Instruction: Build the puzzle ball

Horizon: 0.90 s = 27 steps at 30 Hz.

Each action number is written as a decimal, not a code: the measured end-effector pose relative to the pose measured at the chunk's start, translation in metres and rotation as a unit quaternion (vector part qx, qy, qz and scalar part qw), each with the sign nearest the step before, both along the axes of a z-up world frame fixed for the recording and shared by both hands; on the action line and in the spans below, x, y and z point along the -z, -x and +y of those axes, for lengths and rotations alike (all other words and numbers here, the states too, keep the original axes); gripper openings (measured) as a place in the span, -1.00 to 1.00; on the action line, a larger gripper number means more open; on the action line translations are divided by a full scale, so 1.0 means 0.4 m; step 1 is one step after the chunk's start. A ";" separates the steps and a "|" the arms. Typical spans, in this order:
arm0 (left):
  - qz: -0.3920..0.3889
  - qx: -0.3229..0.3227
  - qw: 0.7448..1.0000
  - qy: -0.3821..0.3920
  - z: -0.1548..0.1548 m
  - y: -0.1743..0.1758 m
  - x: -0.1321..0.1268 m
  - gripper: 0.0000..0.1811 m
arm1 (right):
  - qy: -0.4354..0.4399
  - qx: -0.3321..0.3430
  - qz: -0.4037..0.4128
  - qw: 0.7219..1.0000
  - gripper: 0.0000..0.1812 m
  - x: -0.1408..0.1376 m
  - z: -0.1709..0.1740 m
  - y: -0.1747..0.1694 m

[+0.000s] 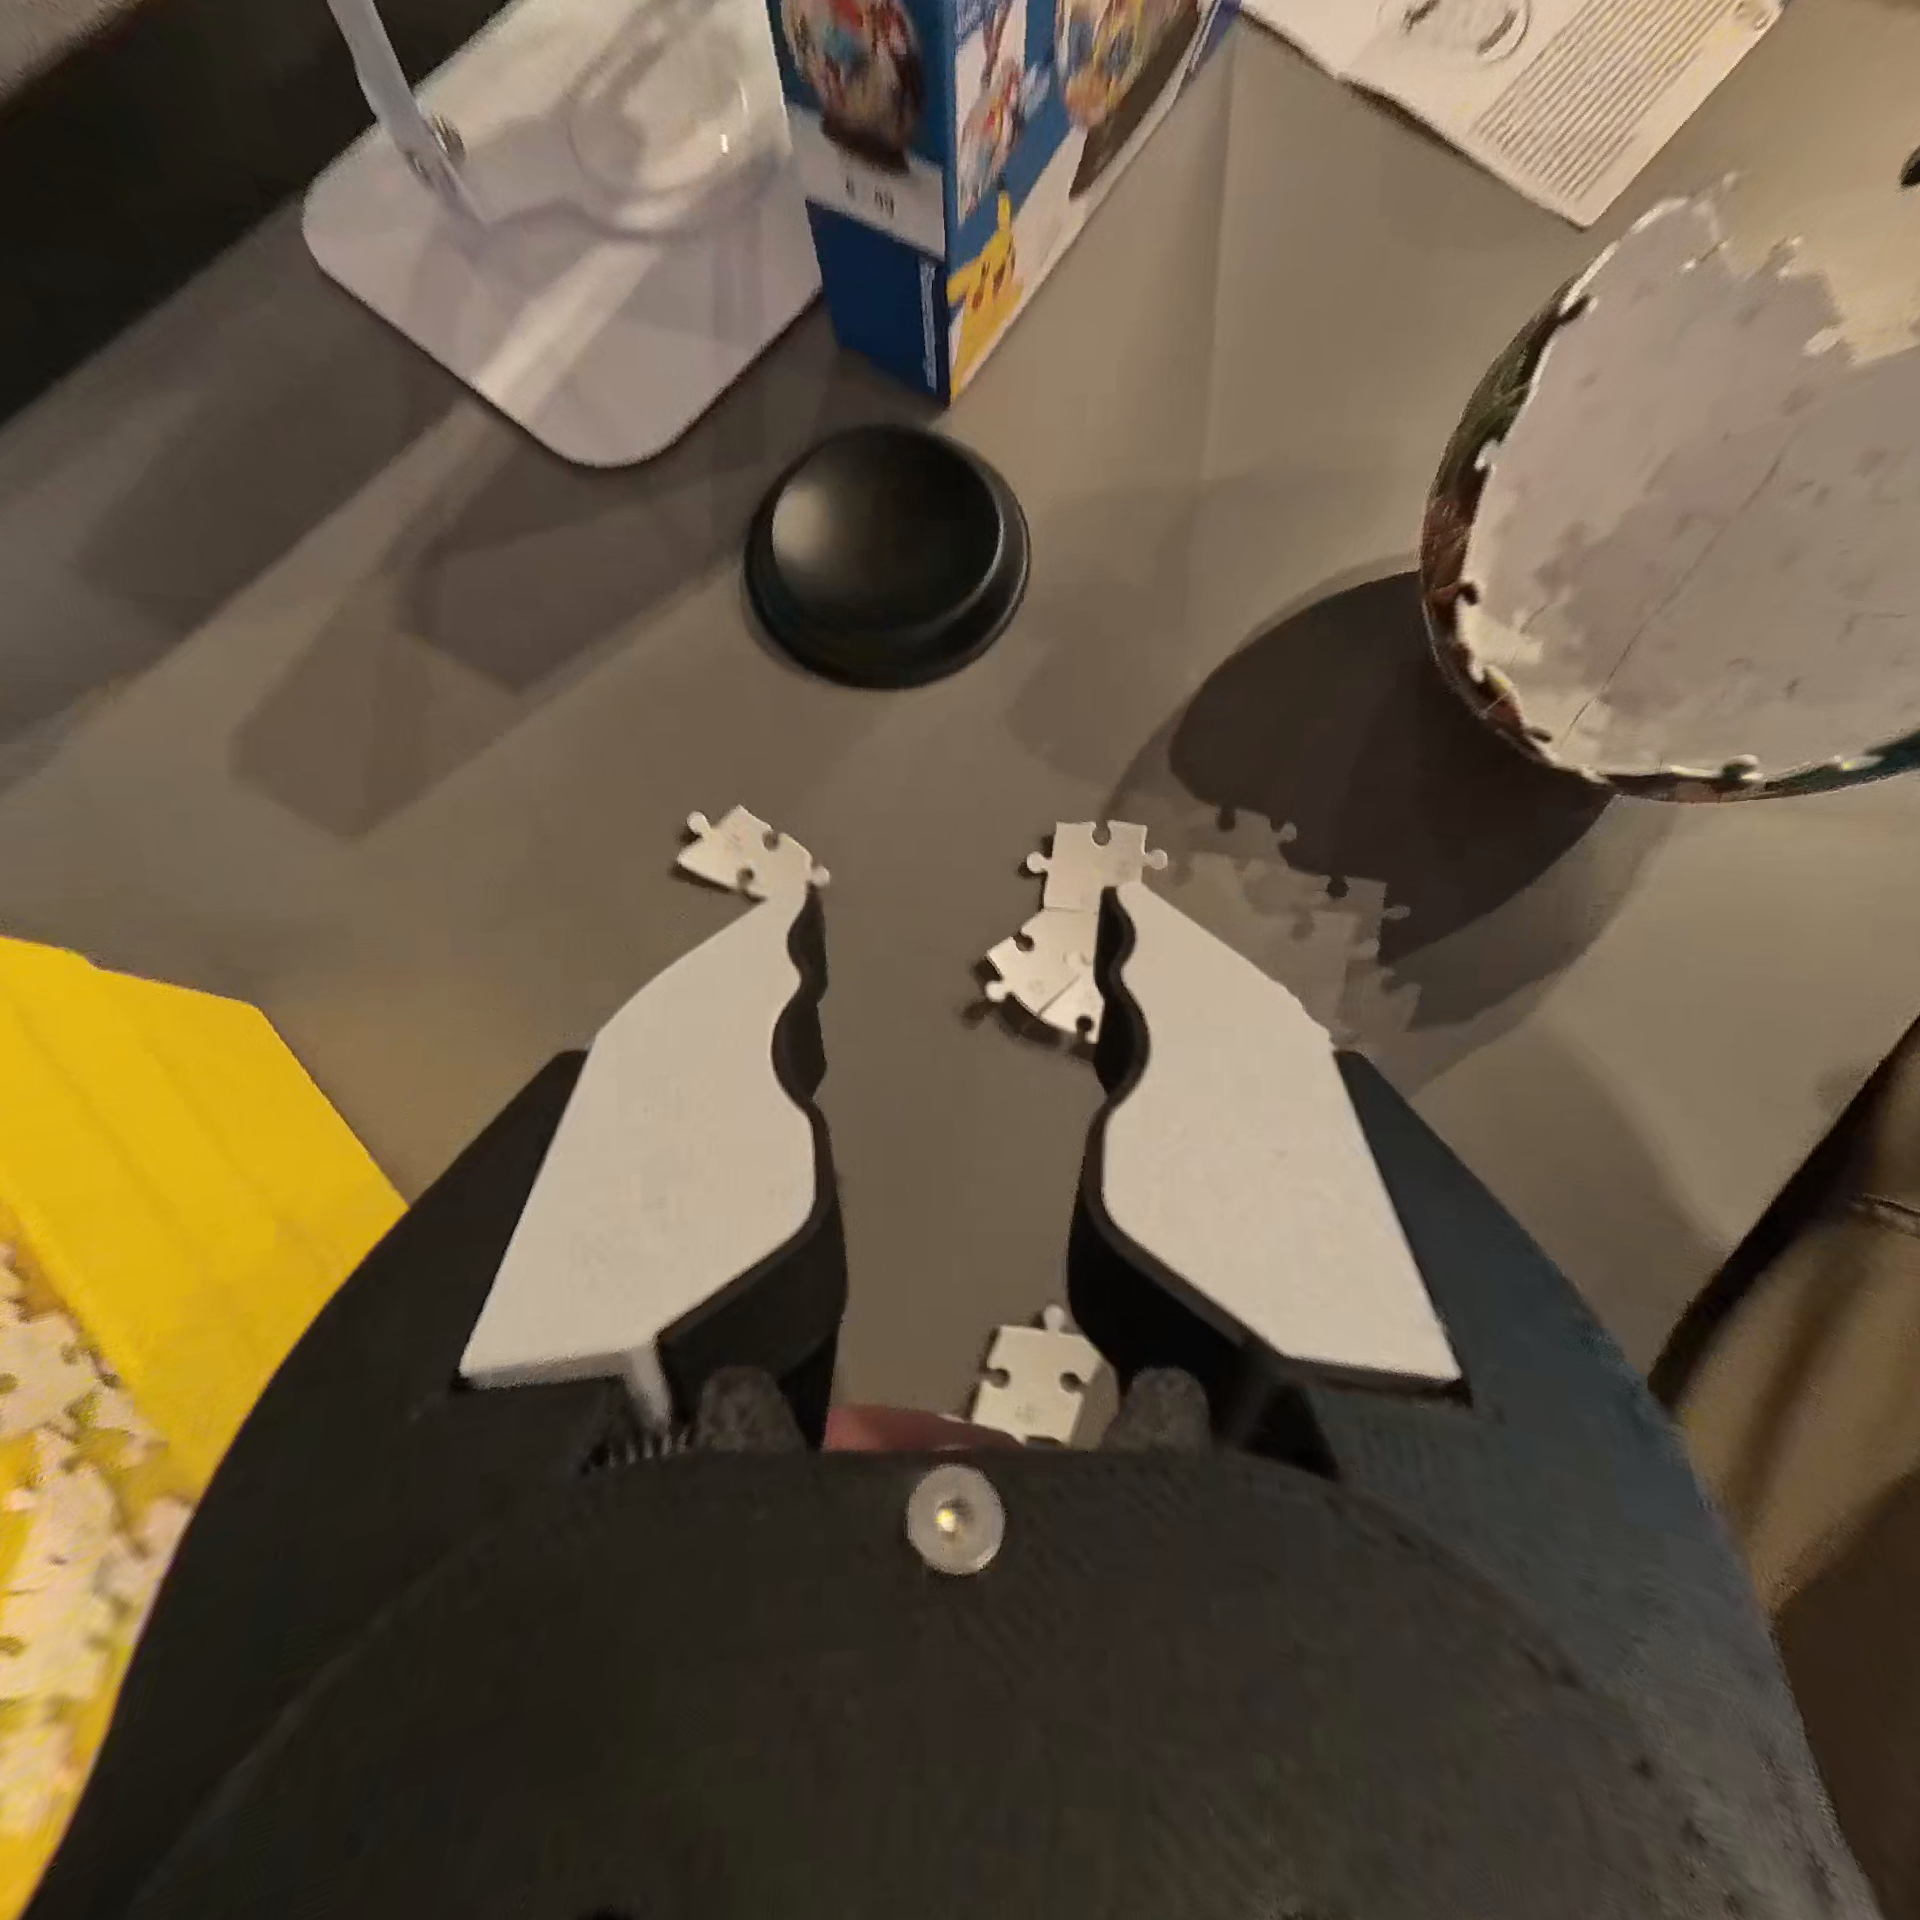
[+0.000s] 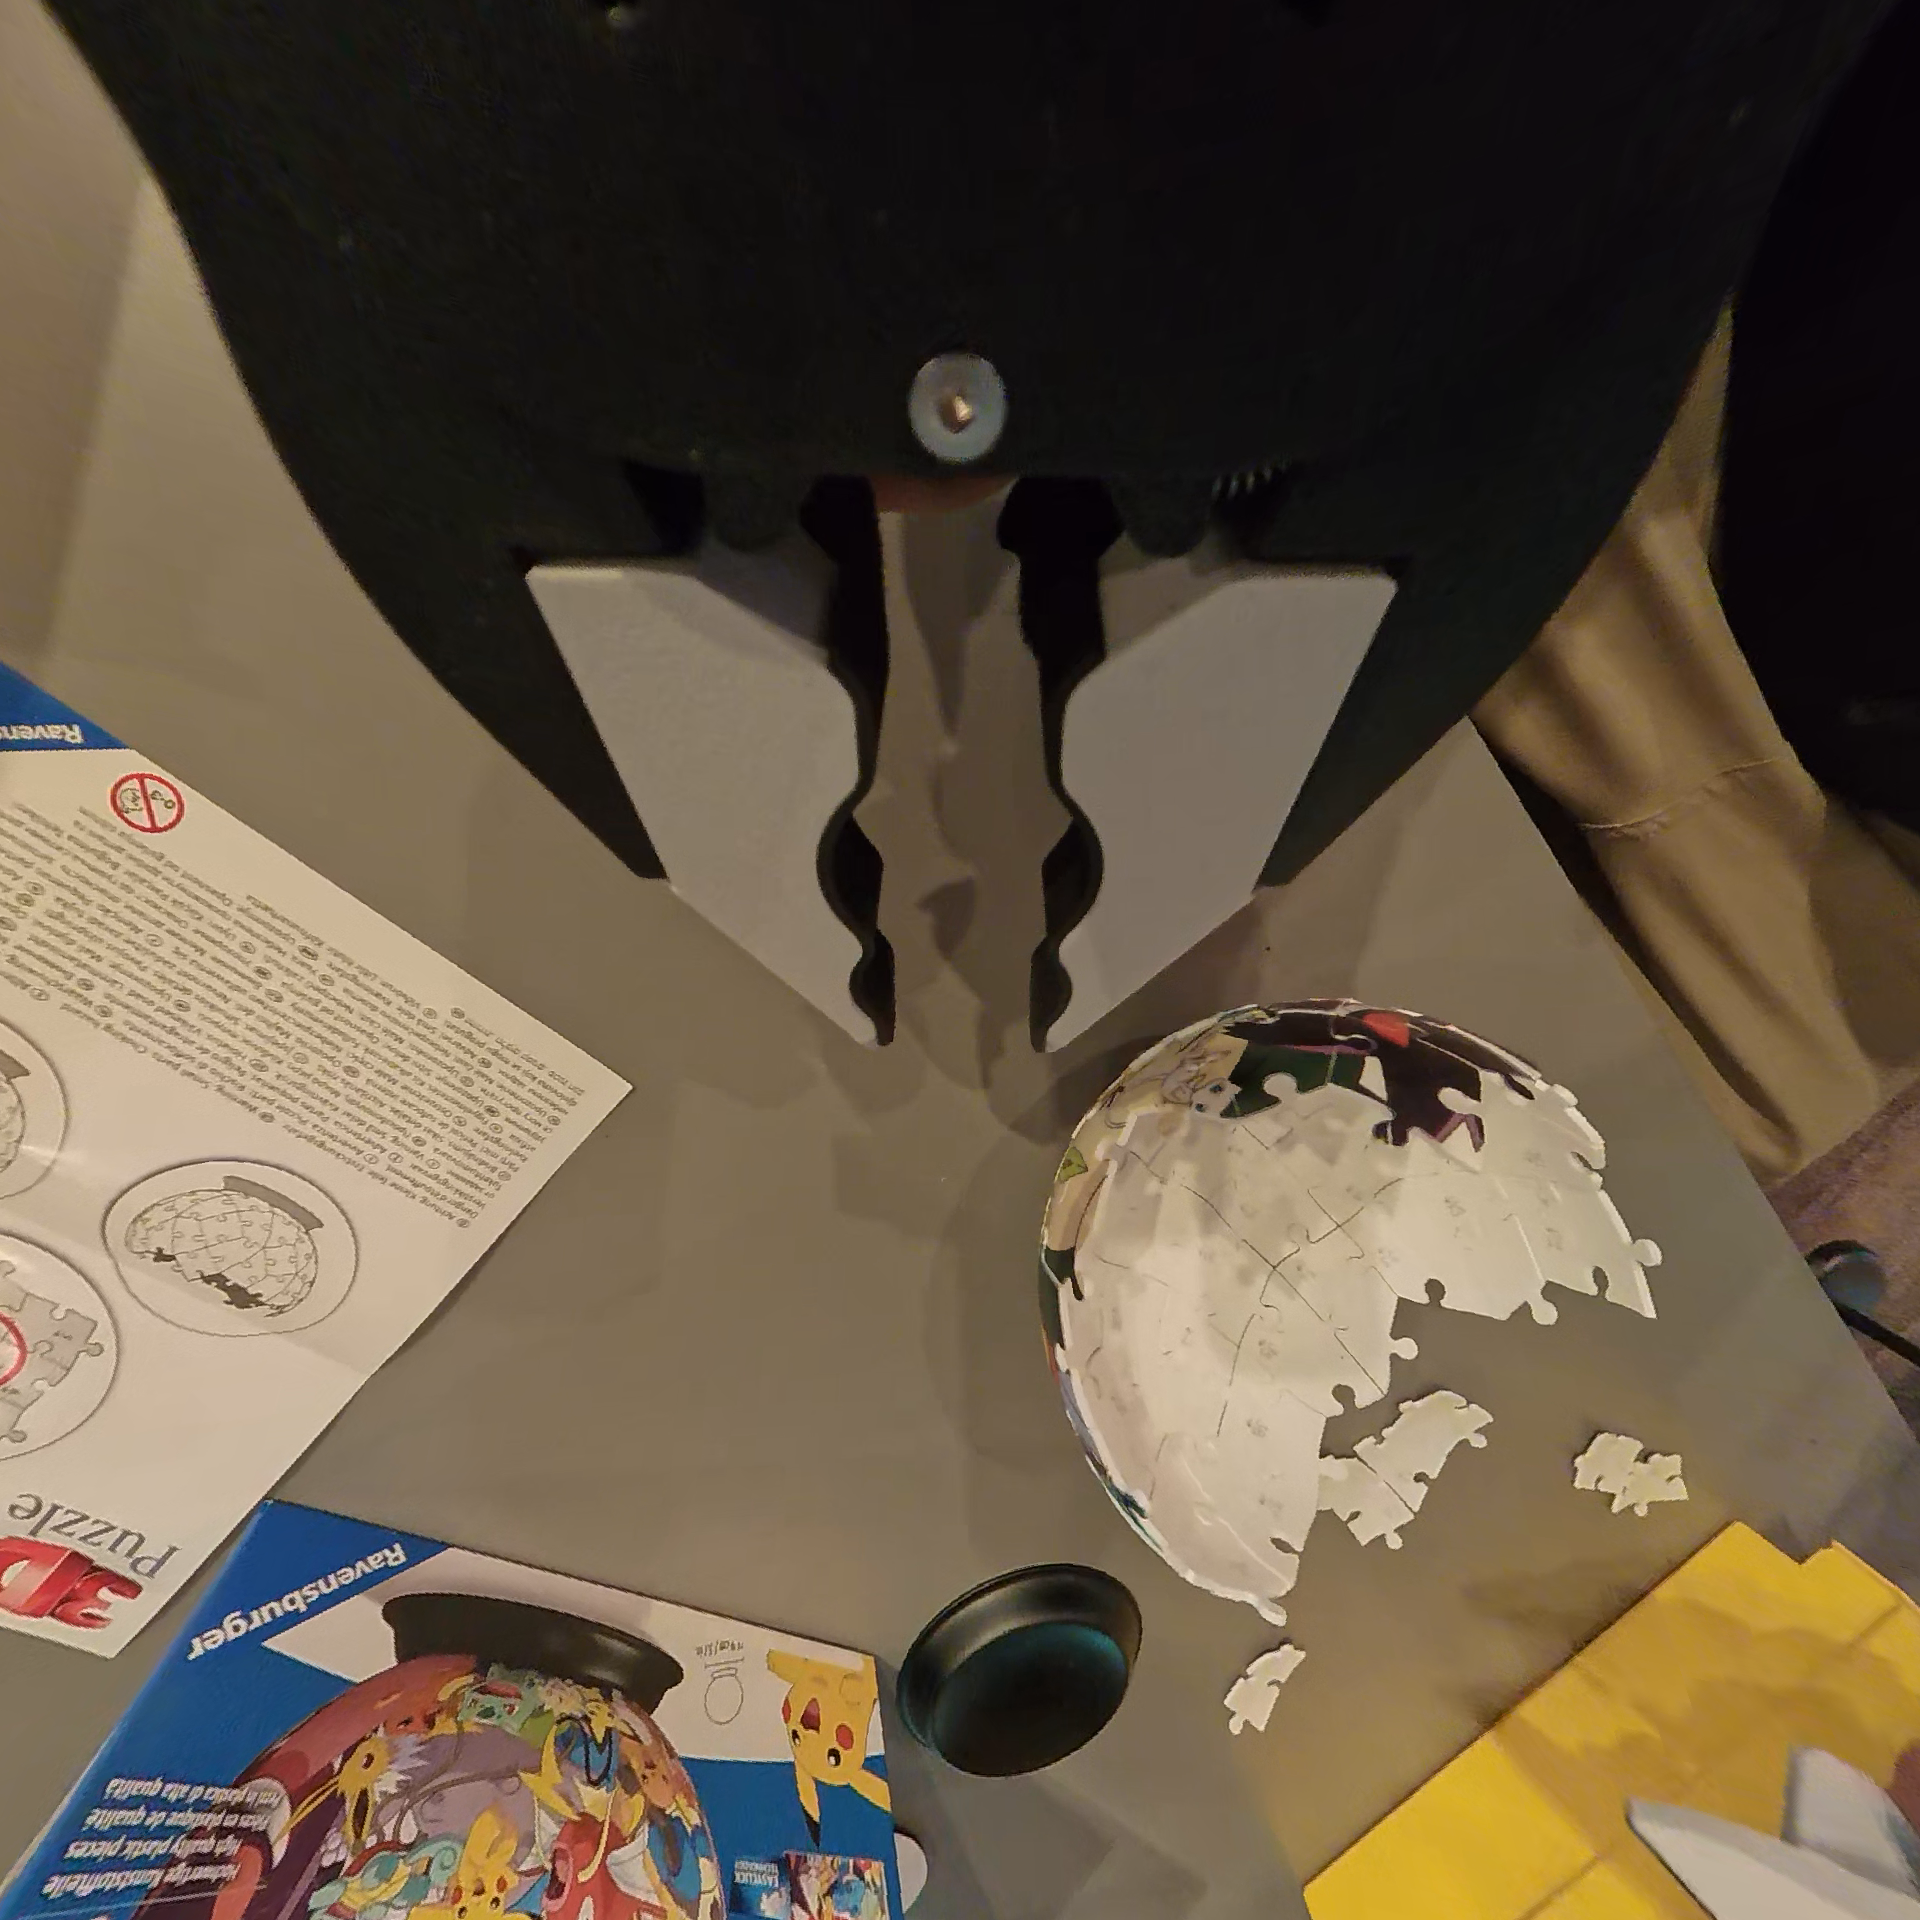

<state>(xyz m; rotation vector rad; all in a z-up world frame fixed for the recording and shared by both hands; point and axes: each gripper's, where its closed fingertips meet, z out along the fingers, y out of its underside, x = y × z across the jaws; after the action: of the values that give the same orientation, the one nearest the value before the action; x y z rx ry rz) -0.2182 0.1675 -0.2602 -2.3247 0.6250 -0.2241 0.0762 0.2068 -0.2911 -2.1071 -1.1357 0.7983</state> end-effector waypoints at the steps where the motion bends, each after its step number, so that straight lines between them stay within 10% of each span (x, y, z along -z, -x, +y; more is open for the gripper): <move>1: -0.009 -0.007 1.000 0.019 -0.010 -0.005 0.017 -0.44 | 0.001 0.001 0.001 1.000 -0.73 0.000 0.001 -0.001; 13: -0.104 -0.085 0.975 0.177 -0.165 -0.094 0.185 -0.26 | 0.005 -0.003 0.013 1.000 -0.73 -0.002 -0.002 0.008; 27: -0.350 -0.197 0.890 0.216 -0.123 -0.133 0.209 -0.84 | 0.009 -0.009 0.033 0.999 -0.73 -0.023 -0.013 0.019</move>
<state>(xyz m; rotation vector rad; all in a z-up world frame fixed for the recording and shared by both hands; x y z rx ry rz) -0.1652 0.1183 -0.3438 -2.4700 -0.2879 -1.0337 0.0685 0.2014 -0.2819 -2.0719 -1.1195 0.8820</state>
